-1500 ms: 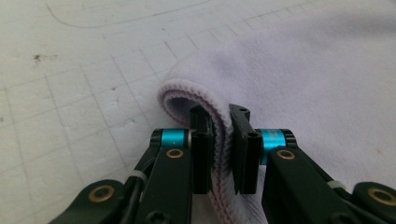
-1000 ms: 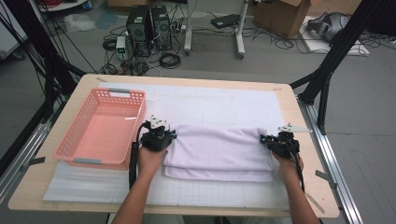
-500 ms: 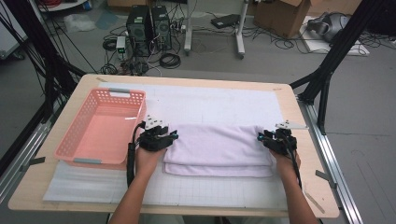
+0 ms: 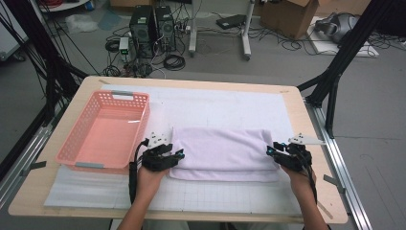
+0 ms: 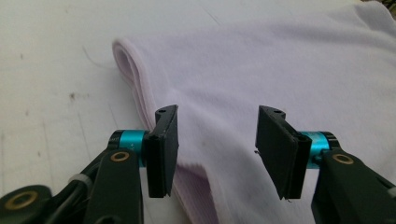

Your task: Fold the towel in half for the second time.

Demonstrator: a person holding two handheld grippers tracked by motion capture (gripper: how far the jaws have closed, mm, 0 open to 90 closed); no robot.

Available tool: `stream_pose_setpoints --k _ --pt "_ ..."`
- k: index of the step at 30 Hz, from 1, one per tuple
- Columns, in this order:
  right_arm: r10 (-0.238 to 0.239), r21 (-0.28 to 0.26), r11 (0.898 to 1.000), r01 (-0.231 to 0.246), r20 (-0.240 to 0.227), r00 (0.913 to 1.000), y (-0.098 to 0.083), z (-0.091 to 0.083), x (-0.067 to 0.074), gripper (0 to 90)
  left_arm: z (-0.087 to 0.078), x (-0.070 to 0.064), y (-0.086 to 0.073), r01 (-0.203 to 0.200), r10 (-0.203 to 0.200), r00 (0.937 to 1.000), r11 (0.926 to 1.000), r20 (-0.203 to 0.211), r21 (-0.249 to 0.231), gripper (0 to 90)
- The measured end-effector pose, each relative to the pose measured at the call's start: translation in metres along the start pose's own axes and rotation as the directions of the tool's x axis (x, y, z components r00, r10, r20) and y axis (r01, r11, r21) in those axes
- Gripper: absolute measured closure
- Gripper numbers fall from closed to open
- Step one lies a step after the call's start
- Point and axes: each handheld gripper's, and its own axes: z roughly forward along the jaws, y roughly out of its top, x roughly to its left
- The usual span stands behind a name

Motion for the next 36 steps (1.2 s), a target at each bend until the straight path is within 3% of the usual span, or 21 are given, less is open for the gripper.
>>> stream_pose_setpoints --k 4,11,14,21,24,28,30,36 --pt "-0.006 0.002 1.0 0.006 -0.009 0.9999 -0.01 -0.01 0.005 60.0 -0.006 -0.003 -0.011 0.014 -0.014 0.9999 0.9999 -0.009 -0.001 46.2" --pt "0.055 0.0 0.998 -0.055 -0.036 0.9978 -0.023 -0.02 0.005 54.1 -0.02 -0.005 -0.017 0.026 -0.026 0.9996 0.9995 -0.007 -0.019 52.4" --pt "0.053 0.02 0.998 -0.053 -0.016 0.9984 -0.028 -0.022 0.008 54.6 -0.023 -0.004 -0.021 0.039 -0.039 0.9992 0.9991 0.001 -0.015 56.1" --pt "0.106 0.034 0.994 -0.104 -0.04 0.9936 -0.038 -0.027 0.005 80.5 -0.025 -0.007 -0.024 0.027 -0.027 0.9994 0.9996 0.023 0.013 85.0" --pt "0.09 0.042 0.995 -0.088 -0.042 0.9951 -0.042 -0.027 0.006 86.1 -0.03 -0.006 -0.025 0.031 -0.031 0.9991 0.9995 0.027 0.002 86.5" --pt "0.117 -0.002 0.993 -0.117 -0.049 0.9919 -0.042 -0.032 0.008 86.9 -0.041 -0.005 -0.027 0.037 -0.034 0.9973 0.9983 0.065 -0.044 87.1" --pt "0.113 -0.017 0.993 -0.114 -0.052 0.9922 -0.041 -0.038 0.01 87.0 -0.045 -0.005 -0.026 0.062 -0.057 0.995 0.9967 0.082 -0.054 87.2" --pt "0.098 -0.036 0.994 -0.1 -0.052 0.9938 -0.038 -0.055 0.016 87.0 -0.055 -0.006 -0.027 0.083 -0.075 0.9922 0.9931 0.099 -0.082 87.0"
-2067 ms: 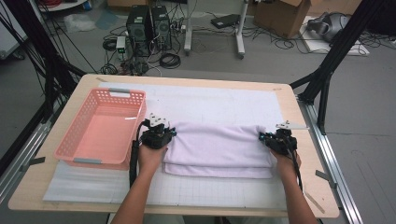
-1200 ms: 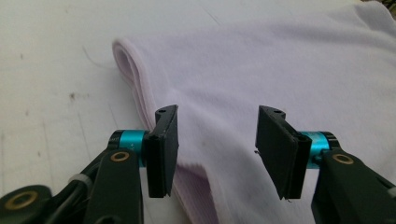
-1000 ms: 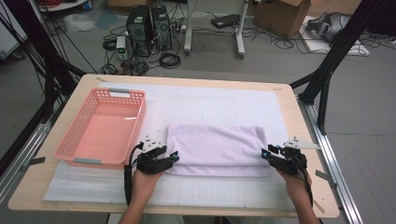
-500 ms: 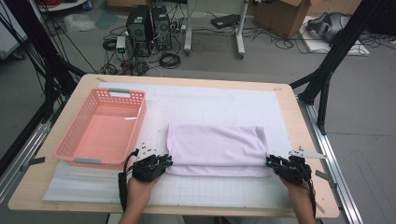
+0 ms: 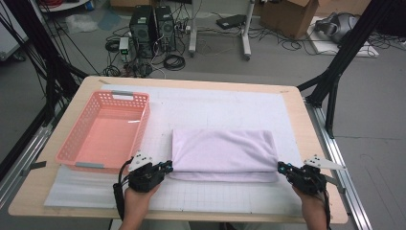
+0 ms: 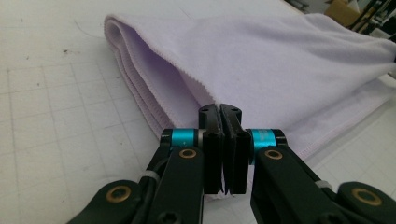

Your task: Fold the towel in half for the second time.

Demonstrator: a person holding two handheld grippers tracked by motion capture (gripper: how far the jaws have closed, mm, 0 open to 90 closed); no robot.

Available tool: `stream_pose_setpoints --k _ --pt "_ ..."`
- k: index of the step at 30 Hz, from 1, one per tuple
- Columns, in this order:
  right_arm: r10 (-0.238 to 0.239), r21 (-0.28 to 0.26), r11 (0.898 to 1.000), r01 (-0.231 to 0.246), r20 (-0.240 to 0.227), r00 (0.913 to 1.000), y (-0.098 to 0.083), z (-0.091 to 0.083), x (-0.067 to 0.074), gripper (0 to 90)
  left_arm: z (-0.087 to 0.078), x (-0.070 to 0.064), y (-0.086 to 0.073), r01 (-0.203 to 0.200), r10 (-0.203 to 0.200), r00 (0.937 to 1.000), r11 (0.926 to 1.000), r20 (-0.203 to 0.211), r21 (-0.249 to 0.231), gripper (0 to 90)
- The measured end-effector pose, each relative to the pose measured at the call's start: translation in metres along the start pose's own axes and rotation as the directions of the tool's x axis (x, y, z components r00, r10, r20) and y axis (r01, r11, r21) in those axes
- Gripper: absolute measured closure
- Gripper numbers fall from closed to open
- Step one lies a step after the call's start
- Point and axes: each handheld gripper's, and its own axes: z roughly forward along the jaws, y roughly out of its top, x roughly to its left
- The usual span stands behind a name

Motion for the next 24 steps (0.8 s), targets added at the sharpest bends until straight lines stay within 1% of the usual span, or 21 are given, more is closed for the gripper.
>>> stream_pose_setpoints --k 2,3,4,6,7,8,9,10,11,12,13,14,15,16,17,18,19,21,22,23,24 --pt "0.009 0.008 1.0 -0.009 0.001 1.0 -0.002 -0.004 0.002 87.2 -0.002 0.0 -0.001 0.0 0.0 1.0 1.0 0.004 0.0 86.9" --pt "0.013 0.019 1.0 -0.013 0.006 0.9999 -0.004 -0.006 0.004 87.2 -0.005 -0.003 -0.003 -0.002 0.002 1.0 1.0 0.008 0.002 86.9" --pt "0.011 0.031 0.999 -0.012 0.012 0.9999 -0.007 -0.007 0.005 87.2 -0.007 -0.004 -0.004 -0.01 0.01 0.9999 0.9999 0.006 0.01 86.9" --pt "0.001 0.065 0.998 -0.003 0.031 0.9995 -0.011 -0.006 0.006 87.1 -0.009 -0.005 -0.006 -0.01 0.01 0.9999 0.9998 -0.001 0.015 86.9" --pt "0.011 0.083 0.996 -0.014 0.028 0.9995 -0.014 -0.005 0.005 86.5 -0.01 -0.006 -0.008 -0.01 0.01 0.9999 0.9998 -0.001 0.018 86.9" --pt "0.006 0.096 0.995 -0.008 0.03 0.9995 -0.015 -0.004 0.005 84.6 -0.01 -0.006 -0.01 -0.009 0.009 1.0 0.9997 0.001 0.023 86.7" --pt "-0.012 0.11 0.994 0.007 0.045 0.9989 -0.015 -0.004 0.006 79.5 -0.011 -0.007 -0.011 -0.014 0.014 0.9999 0.9997 -0.001 0.021 85.3" --pt "-0.033 0.115 0.993 0.025 0.069 0.9971 -0.015 -0.004 0.008 72.6 -0.011 -0.007 -0.011 -0.014 0.014 0.9999 0.9997 -0.001 0.021 78.6" --pt "-0.059 0.104 0.993 0.049 0.095 0.9937 -0.013 -0.005 0.01 68.3 -0.011 -0.008 -0.01 -0.011 0.011 0.9998 0.9999 -0.019 0.007 68.0" --pt "-0.078 0.073 0.995 0.07 0.1 0.9919 -0.011 -0.006 0.012 67.0 -0.012 -0.008 -0.009 -0.011 0.011 0.9996 0.9999 -0.025 -0.006 63.0" --pt "-0.1 0.037 0.995 0.096 0.106 0.9893 -0.009 -0.008 0.013 66.7 -0.012 -0.008 -0.009 -0.011 0.011 0.9996 0.9999 -0.025 -0.006 62.9" --pt "-0.118 0.003 0.993 0.118 0.104 0.9876 -0.007 -0.009 0.014 70.4 -0.013 -0.008 -0.008 -0.03 0.029 0.9991 0.9992 -0.032 -0.025 62.6" --pt "-0.12 -0.017 0.992 0.122 0.079 0.9897 -0.005 -0.007 0.014 73.4 -0.012 -0.007 -0.008 -0.033 0.032 0.999 0.999 -0.031 -0.029 62.6" --pt "-0.12 -0.015 0.993 0.121 0.047 0.9917 -0.004 -0.003 0.015 77.5 -0.012 -0.007 -0.008 -0.038 0.037 0.999 0.9989 -0.023 -0.03 62.7" --pt "-0.128 0.002 0.992 0.128 0.02 0.9916 -0.004 0.004 0.015 80.3 -0.012 -0.007 -0.008 -0.04 0.039 0.999 0.9987 -0.023 -0.032 62.5" --pt "-0.131 0.022 0.991 0.131 0.008 0.9913 -0.005 0.011 0.014 81.4 -0.012 -0.006 -0.009 -0.039 0.039 0.999 0.9987 -0.02 -0.032 61.9" --pt "-0.129 0.049 0.991 0.128 0.011 0.9916 -0.007 0.017 0.014 82.5 -0.012 -0.006 -0.008 -0.042 0.042 0.999 0.9985 -0.018 -0.033 61.1" --pt "-0.12 0.116 0.987 0.113 0.059 0.991 -0.011 0.025 0.01 83.0 -0.012 -0.006 -0.008 -0.046 0.046 0.9988 0.9982 -0.016 -0.038 58.8" --pt "-0.117 0.138 0.985 0.107 0.068 0.9908 -0.014 0.026 0.006 83.6 -0.013 -0.006 -0.008 -0.055 0.054 0.9984 0.9979 -0.014 -0.035 58.2" --pt "-0.1 0.123 0.988 0.091 0.068 0.9926 -0.015 0.024 0.003 83.4 -0.013 -0.006 -0.008 -0.055 0.054 0.9984 0.9979 -0.014 -0.035 56.9" --pt "-0.1 0.122 0.989 0.089 0.082 0.9917 -0.014 0.02 0.001 82.7 -0.013 -0.006 -0.008 -0.058 0.057 0.9983 0.9977 -0.013 -0.035 55.4"
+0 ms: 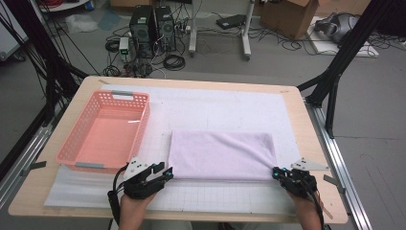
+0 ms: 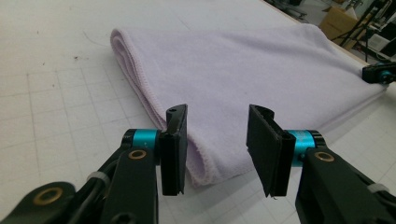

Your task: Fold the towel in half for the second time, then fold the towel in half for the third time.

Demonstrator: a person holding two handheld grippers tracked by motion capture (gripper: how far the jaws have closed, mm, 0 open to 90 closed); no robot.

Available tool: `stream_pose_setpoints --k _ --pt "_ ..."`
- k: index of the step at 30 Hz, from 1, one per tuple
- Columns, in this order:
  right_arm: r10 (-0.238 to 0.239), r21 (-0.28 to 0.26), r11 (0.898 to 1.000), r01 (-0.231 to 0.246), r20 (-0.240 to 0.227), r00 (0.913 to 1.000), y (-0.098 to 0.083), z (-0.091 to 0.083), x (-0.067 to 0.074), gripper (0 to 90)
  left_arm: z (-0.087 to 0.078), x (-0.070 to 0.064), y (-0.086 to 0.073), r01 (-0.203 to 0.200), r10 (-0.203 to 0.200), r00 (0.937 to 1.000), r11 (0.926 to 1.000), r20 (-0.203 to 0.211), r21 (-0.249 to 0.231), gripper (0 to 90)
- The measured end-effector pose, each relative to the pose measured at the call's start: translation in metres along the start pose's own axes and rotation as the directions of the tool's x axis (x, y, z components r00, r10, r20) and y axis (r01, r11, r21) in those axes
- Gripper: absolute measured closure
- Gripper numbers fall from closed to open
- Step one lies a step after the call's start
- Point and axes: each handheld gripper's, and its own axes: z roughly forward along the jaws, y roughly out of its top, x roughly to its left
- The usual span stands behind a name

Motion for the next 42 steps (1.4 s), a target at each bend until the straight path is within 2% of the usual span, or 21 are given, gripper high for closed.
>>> stream_pose_setpoints --k 1,3,5,8,10,13,15,17,22,28,37,42 --pt "-0.003 -0.005 1.0 0.004 0.015 0.9999 0.0 -0.004 -0.001 81.3 0.001 -0.001 0.0 -0.009 0.009 0.9999 1.0 0.007 0.002 54.4" --pt "0.015 -0.047 0.999 -0.015 -0.002 0.9999 -0.001 -0.015 -0.004 76.5 0.002 -0.001 0.0 -0.017 0.017 0.9998 0.9999 0.009 0.003 51.8" --pt "0.026 -0.098 0.995 -0.028 -0.016 0.9995 -0.001 -0.025 -0.005 69.3 0.005 -0.005 0.001 -0.041 0.04 0.9989 0.9992 0.025 0.002 49.8" --pt "0.009 -0.147 0.989 -0.012 -0.022 0.9997 -0.001 -0.035 -0.005 59.2 0.005 -0.008 0.002 -0.058 0.058 0.9978 0.9983 0.031 0.0 46.2" --pt "0.013 -0.181 0.983 -0.022 -0.05 0.9986 -0.001 -0.037 -0.005 53.3 0.005 -0.008 0.003 -0.074 0.074 0.9969 0.9972 0.027 -0.003 44.9" --pt "0.0 -0.197 0.98 -0.011 -0.058 0.9983 0.0 -0.036 -0.002 45.0 0.004 -0.008 0.003 -0.08 0.08 0.9966 0.9968 0.021 -0.006 42.5" --pt "-0.01 -0.2 0.98 0.001 -0.044 0.999 0.002 -0.034 -0.001 38.4 0.004 -0.007 0.004 -0.076 0.076 0.9969 0.9971 0.019 -0.007 39.9" --pt "-0.012 -0.202 0.979 0.003 -0.04 0.9991 0.003 -0.034 0.0 35.5 0.003 -0.006 0.004 -0.073 0.074 0.9971 0.9973 0.018 -0.008 39.1" --pt "-0.008 -0.201 0.98 0.002 -0.028 0.9996 0.003 -0.034 -0.001 31.2 0.001 -0.007 0.005 -0.08 0.08 0.9967 0.9968 0.015 -0.01 38.6" --pt "-0.01 -0.204 0.979 0.003 -0.032 0.9994 0.004 -0.034 -0.001 30.9 0.002 -0.007 0.005 -0.079 0.079 0.9968 0.9968 0.013 -0.006 37.6" --pt "-0.024 -0.188 0.982 0.012 -0.063 0.9977 0.006 -0.027 0.003 29.6 0.003 -0.002 0.004 -0.066 0.065 0.9978 0.9978 0.007 0.006 35.1" --pt "-0.015 -0.184 0.983 0.001 -0.073 0.9972 0.006 -0.026 0.003 29.3 0.005 -0.001 0.002 -0.062 0.062 0.9981 0.9978 0.001 0.024 35.1"
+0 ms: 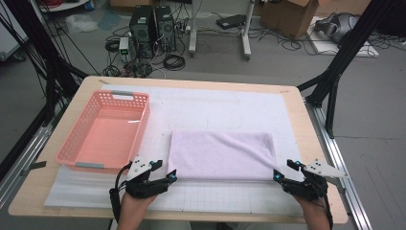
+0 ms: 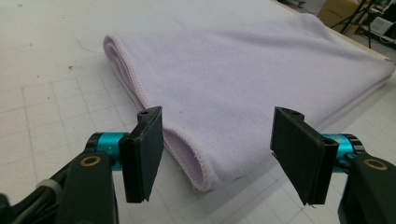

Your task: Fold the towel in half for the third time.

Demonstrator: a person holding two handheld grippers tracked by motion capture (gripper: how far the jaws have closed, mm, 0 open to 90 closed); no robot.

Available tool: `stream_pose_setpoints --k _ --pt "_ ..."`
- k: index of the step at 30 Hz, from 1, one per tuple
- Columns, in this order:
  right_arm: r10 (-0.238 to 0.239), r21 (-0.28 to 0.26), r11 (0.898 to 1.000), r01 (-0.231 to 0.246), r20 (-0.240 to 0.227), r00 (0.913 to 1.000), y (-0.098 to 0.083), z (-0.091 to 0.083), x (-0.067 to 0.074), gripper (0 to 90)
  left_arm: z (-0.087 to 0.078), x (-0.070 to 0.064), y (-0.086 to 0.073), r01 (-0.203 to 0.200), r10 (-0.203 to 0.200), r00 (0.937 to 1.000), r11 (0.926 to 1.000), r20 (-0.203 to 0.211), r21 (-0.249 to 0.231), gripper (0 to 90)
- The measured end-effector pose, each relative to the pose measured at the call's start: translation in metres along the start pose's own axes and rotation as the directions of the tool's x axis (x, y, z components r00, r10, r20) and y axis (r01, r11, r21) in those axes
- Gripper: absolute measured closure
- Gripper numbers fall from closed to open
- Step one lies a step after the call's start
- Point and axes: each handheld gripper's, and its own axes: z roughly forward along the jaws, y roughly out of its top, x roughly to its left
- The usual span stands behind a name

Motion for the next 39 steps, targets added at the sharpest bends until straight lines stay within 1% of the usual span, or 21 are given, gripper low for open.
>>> stream_pose_setpoints --k 8,9,12,13,15,16,17,20,23,24,28,29,30,31,32,33,34,35,36,37,39 --pt "-0.016 0.011 1.0 0.016 -0.014 0.9998 0.0 0.005 -0.001 29.1 0.003 0.001 0.0 0.004 -0.004 1.0 0.9998 -0.001 0.02 33.4" --pt "-0.015 0.013 1.0 0.015 -0.017 0.9998 0.0 0.005 -0.001 29.1 0.005 0.0 0.0 0.009 -0.009 0.9999 0.9994 -0.014 0.033 33.6" --pt "-0.026 0.016 1.0 0.027 -0.022 0.9994 0.0 0.006 -0.001 29.1 0.007 -0.001 -0.001 0.007 -0.006 0.9998 0.9987 -0.017 0.051 33.7" --pt "-0.02 0.02 1.0 0.02 -0.024 0.9995 0.0 0.006 0.0 29.1 0.007 -0.001 -0.001 0.007 -0.006 0.9998 0.9987 -0.017 0.051 33.7" --pt "-0.023 0.021 1.0 0.023 -0.027 0.9994 -0.001 0.007 0.001 29.1 0.008 -0.001 -0.001 0.016 -0.014 0.9993 0.9979 -0.035 0.062 33.9" --pt "-0.023 0.021 1.0 0.023 -0.027 0.9994 -0.001 0.007 0.001 29.1 0.008 -0.001 -0.001 0.016 -0.014 0.9993 0.9979 -0.035 0.062 34.4" --pt "-0.027 0.023 0.999 0.027 -0.028 0.9993 -0.001 0.006 0.002 29.1 0.009 0.0 -0.001 0.032 -0.03 0.9988 0.9981 -0.039 0.053 34.7" --pt "-0.021 0.02 1.0 0.021 -0.03 0.9993 -0.001 0.007 0.001 29.1 0.011 0.001 -0.001 0.043 -0.04 0.9985 0.9973 -0.036 0.06 36.0" --pt "-0.015 0.019 1.0 0.016 -0.035 0.9993 -0.001 0.009 0.001 29.1 0.014 0.0 -0.002 0.042 -0.039 0.9986 0.9963 -0.036 0.075 37.9" --pt "-0.017 0.019 1.0 0.018 -0.039 0.9991 -0.001 0.01 0.001 29.1 0.016 -0.001 -0.002 0.042 -0.038 0.9984 0.995 -0.042 0.091 38.3" --pt "-0.025 0.02 0.999 0.026 -0.053 0.9983 0.001 0.015 0.002 29.1 0.02 -0.002 -0.003 0.057 -0.052 0.9977 0.9927 -0.043 0.106 39.6" --pt "-0.026 0.014 1.0 0.027 -0.057 0.998 0.001 0.016 0.002 29.1 0.022 -0.002 -0.004 0.053 -0.047 0.9975 0.9907 -0.052 0.125 39.9" --pt "-0.017 0.017 1.0 0.018 -0.065 0.9978 0.002 0.017 0.003 29.1 0.023 -0.002 -0.005 0.052 -0.044 0.9972 0.9893 -0.061 0.136 40.9" --pt "-0.025 0.015 1.0 0.026 -0.066 0.9975 0.003 0.018 0.002 29.1 0.023 -0.002 -0.005 0.052 -0.044 0.9972 0.9893 -0.061 0.136 41.8" --pt "-0.025 0.015 1.0 0.026 -0.066 0.9975 0.003 0.018 0.002 29.1 0.024 -0.002 -0.005 0.052 -0.041 0.9963 0.9876 -0.076 0.148 41.8" --pt "-0.02 0.015 1.0 0.021 -0.076 0.9969 0.005 0.02 0.004 29.1 0.025 0.0 -0.008 0.064 -0.052 0.9956 0.9854 -0.077 0.158 42.7" --pt "-0.02 0.012 1.0 0.021 -0.083 0.9964 0.007 0.022 0.004 29.1 0.025 0.0 -0.008 0.069 -0.058 0.9955 0.9858 -0.074 0.153 43.8" --pt "-0.024 0.008 1.0 0.025 -0.088 0.9959 0.008 0.023 0.005 29.1 0.025 0.0 -0.008 0.069 -0.058 0.9955 0.9858 -0.074 0.153 47.3" --pt "-0.019 0.007 1.0 0.019 -0.095 0.9953 0.01 0.024 0.006 29.0 0.025 -0.001 -0.008 0.056 -0.047 0.997 0.9859 -0.062 0.158 50.1" --pt "-0.014 0.005 1.0 0.014 -0.105 0.9944 0.01 0.025 0.007 29.0 0.025 -0.001 -0.008 0.056 -0.047 0.997 0.9859 -0.062 0.158 50.8" --pt "-0.022 0.009 1.0 0.023 -0.118 0.9928 0.01 0.028 0.009 29.1 0.026 -0.002 -0.008 0.057 -0.046 0.9965 0.9858 -0.07 0.158 53.0"
